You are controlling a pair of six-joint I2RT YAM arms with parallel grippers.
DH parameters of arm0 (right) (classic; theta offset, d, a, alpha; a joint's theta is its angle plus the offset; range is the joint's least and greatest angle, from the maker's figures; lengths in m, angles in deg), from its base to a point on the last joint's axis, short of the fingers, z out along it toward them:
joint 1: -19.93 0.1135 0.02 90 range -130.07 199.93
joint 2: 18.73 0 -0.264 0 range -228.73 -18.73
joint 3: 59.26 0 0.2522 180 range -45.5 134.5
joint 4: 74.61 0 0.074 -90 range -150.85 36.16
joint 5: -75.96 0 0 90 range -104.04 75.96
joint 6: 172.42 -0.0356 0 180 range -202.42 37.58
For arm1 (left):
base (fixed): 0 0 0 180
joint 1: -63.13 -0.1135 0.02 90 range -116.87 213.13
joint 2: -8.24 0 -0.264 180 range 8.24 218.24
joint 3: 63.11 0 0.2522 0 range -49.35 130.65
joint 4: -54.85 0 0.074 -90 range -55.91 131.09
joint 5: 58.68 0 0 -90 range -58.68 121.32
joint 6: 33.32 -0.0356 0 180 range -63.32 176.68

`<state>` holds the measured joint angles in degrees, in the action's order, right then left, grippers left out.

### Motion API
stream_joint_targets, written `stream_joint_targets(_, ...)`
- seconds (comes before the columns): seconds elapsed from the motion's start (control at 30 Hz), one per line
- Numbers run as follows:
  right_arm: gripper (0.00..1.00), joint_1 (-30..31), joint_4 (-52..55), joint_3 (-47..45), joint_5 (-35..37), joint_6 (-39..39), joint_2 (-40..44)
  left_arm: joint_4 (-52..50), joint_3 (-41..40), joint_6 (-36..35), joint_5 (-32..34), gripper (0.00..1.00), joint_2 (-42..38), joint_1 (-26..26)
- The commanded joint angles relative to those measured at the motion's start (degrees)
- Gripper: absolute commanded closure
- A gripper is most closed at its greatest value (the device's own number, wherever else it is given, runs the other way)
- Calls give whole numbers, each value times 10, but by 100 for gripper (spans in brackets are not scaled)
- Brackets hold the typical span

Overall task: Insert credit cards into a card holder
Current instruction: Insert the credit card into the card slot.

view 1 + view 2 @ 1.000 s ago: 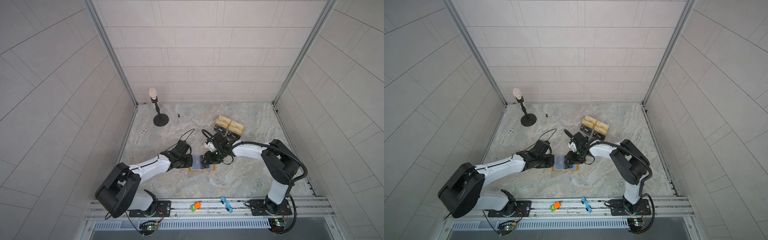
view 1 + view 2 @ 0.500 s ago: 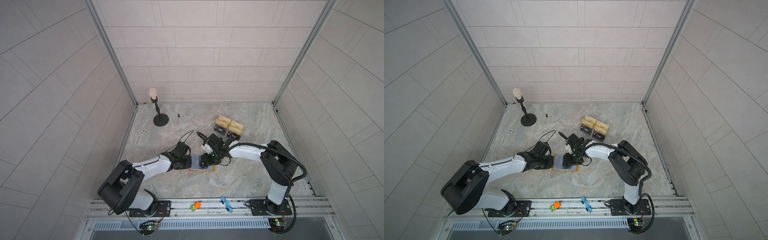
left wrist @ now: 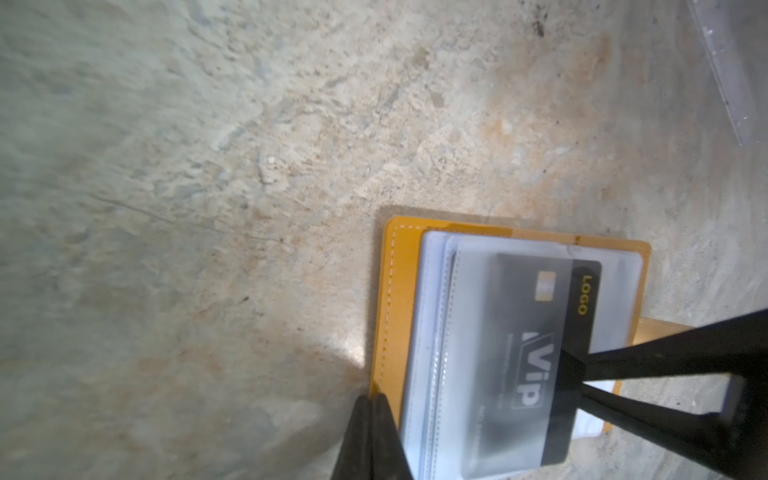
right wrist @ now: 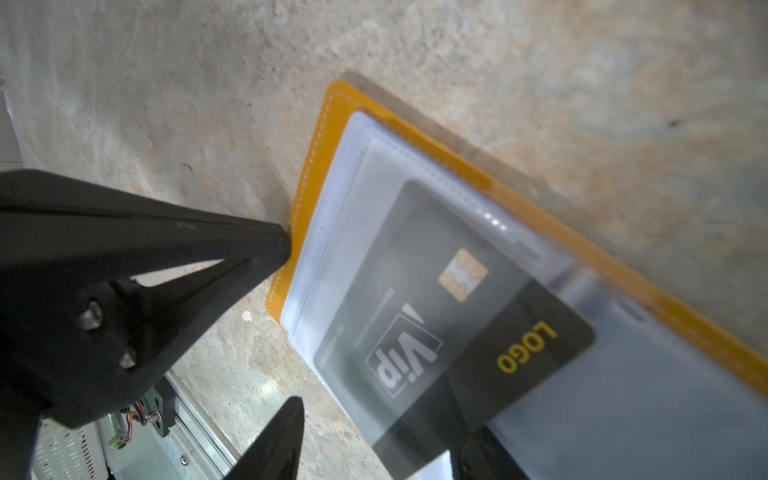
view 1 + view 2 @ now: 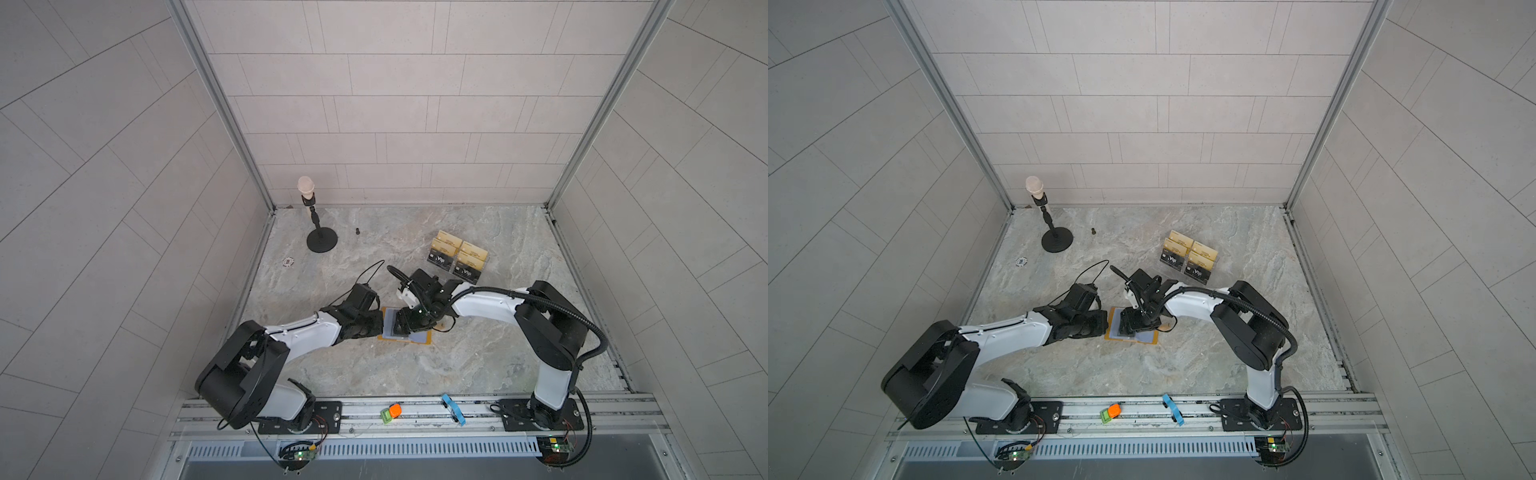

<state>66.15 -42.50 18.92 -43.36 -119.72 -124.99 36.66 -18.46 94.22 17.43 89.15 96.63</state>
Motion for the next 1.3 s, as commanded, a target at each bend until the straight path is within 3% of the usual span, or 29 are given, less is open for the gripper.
stream_joint_targets(0.0,42,9,-6,5,1,-9,-18,0,-15,6,-21,100,7,1)
stream_joint_targets(0.63,40,41,-4,34,57,-74,-36,30,-32,27,-46,100,-5,1)
stream_joint_targets(0.9,37,43,42,52,109,-40,-2,5,-24,21,-27,100,-10,1)
stream_joint_targets(1.27,37,39,88,50,112,-8,25,-40,0,8,-2,100,-3,-1)
